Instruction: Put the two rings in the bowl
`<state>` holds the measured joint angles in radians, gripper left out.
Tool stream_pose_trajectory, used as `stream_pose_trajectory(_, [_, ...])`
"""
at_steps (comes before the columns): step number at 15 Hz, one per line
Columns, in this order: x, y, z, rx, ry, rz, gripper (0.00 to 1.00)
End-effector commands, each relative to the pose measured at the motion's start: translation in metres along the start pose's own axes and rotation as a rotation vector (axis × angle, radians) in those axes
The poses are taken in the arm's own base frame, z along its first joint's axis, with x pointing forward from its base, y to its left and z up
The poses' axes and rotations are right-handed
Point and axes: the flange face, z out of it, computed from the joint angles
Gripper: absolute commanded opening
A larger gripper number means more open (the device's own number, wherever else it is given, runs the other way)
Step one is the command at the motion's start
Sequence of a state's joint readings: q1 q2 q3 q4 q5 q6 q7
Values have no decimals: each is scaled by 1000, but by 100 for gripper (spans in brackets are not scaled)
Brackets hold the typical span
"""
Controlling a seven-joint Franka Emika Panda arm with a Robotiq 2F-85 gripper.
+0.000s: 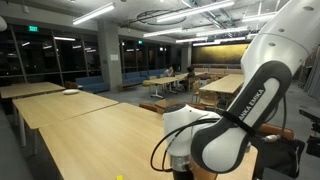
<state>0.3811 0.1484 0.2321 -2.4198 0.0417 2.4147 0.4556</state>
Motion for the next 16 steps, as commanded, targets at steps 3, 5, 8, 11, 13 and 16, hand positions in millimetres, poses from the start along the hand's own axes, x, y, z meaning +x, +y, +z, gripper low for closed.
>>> stream_pose_trajectory(3, [-39, -9, -8, -34, -10, -62, 24])
stream_pose_trajectory(5, [-44, -8, -5, -39, -22, -72, 24])
stream_pose_trajectory(8, [-48, -4, -3, -48, -30, -62, 73])
stream_pose_trajectory(11, [-47, 5, -5, -57, -20, -42, 97])
stream_pose_trajectory(13, [-48, 15, -16, -80, -3, -17, 100])
stream_pose_trajectory(16, [-68, 38, -51, -162, 27, 12, 100])
